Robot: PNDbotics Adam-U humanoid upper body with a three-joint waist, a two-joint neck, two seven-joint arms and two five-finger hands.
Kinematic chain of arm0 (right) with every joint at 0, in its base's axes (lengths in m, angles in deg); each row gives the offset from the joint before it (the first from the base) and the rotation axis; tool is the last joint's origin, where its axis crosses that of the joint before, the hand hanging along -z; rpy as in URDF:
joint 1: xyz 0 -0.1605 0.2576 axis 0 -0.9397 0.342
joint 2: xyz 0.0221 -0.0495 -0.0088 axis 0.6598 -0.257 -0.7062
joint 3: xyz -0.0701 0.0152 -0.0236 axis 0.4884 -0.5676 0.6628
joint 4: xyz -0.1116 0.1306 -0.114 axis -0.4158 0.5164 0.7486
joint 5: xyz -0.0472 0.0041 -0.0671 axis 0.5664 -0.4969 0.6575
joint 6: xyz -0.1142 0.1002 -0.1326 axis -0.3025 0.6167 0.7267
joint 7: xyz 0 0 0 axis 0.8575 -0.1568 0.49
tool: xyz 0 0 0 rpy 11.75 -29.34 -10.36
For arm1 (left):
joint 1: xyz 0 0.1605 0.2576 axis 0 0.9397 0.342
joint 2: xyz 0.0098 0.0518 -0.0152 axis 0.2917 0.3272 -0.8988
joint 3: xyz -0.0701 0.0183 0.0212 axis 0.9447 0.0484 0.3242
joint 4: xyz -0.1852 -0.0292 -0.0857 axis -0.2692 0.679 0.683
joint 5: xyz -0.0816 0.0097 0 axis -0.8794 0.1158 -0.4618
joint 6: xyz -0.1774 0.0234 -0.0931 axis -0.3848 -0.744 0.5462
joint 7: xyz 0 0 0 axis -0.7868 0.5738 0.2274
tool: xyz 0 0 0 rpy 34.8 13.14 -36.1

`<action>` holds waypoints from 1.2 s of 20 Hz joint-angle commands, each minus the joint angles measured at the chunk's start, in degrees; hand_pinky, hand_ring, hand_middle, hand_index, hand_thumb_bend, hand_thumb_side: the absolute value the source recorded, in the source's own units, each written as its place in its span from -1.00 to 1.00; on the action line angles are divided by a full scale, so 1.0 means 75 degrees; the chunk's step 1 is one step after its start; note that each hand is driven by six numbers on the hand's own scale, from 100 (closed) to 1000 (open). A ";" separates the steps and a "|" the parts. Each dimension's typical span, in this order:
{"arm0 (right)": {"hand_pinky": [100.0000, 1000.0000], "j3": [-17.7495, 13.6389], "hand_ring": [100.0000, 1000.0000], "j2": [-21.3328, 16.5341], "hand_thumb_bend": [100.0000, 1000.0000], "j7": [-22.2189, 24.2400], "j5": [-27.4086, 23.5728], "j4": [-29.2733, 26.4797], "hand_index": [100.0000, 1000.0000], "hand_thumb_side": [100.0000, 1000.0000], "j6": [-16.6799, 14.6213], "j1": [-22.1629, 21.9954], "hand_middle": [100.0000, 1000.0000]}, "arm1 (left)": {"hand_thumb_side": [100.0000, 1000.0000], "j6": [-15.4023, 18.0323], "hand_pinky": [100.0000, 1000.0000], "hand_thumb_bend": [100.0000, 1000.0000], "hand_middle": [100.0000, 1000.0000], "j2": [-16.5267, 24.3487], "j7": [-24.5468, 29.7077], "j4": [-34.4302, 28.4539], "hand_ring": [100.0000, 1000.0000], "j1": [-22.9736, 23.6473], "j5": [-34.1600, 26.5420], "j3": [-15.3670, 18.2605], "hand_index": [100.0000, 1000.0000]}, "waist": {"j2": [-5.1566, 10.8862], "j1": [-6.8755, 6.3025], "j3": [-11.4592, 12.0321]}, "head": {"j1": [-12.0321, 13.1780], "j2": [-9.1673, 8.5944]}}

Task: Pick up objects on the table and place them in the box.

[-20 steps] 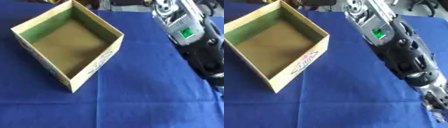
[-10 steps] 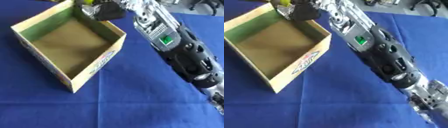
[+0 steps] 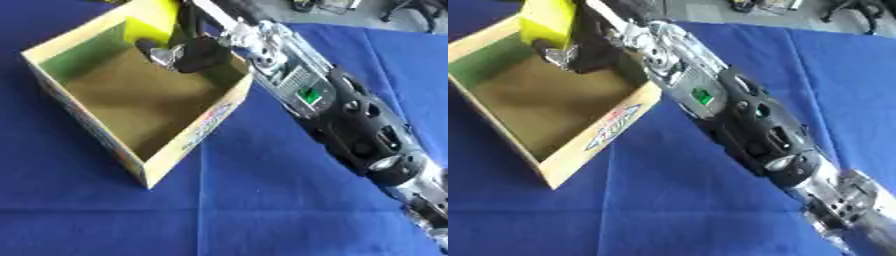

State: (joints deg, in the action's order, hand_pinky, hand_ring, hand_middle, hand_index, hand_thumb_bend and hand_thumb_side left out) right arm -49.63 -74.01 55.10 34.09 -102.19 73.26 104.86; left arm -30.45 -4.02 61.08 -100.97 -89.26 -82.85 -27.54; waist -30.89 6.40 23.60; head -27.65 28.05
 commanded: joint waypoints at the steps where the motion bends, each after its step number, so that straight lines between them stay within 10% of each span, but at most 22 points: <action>1: -0.31 -0.0032 -0.27 -0.0085 -1.00 0.0204 0.0005 -0.0221 -0.20 -0.20 -0.0050 0.0099 -0.50 | 0.78 -0.0004 -0.65 -1.00 0.00 0.0020 -0.0001 -0.0101 -0.26 -0.0070 -0.0021 -0.0008 0.14 | 0.0147 -0.0044 -0.0003 | -0.0020 -0.0082; 11: 0.10 0.0010 0.16 -0.0187 -1.00 0.1769 -0.0115 -0.0752 0.22 0.01 -0.0231 -0.0049 0.00 | 0.78 -0.0019 -0.65 -1.00 0.01 0.0004 -0.0018 -0.0101 -0.26 -0.0064 0.0003 0.0018 0.14 | 0.0144 -0.0033 -0.0047 | -0.0046 -0.0026; 13: 0.27 -0.0019 0.38 -0.0215 -1.00 0.2139 -0.0092 -0.0886 0.51 0.35 -0.0288 -0.0053 0.34 | 0.78 -0.0024 -0.65 -1.00 0.01 0.0003 -0.0016 -0.0101 -0.26 -0.0060 0.0005 0.0016 0.14 | 0.0156 -0.0030 -0.0060 | -0.0084 -0.0008; 24: 0.63 -0.0152 0.76 -0.0246 -0.27 0.2585 0.0126 -0.1022 0.88 0.72 -0.0421 -0.0161 0.83 | 0.78 -0.0048 -0.65 -1.00 0.01 -0.0013 0.0000 -0.0101 -0.28 -0.0059 0.0003 0.0020 0.14 | 0.0185 -0.0020 -0.0105 | -0.0233 -0.0006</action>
State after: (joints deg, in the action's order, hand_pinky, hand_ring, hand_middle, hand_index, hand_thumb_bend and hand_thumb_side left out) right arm -49.94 -74.19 74.30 34.54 -108.90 70.17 103.10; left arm -30.69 -4.50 61.08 -100.97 -89.28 -82.80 -27.52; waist -31.12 6.52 22.86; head -29.05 28.12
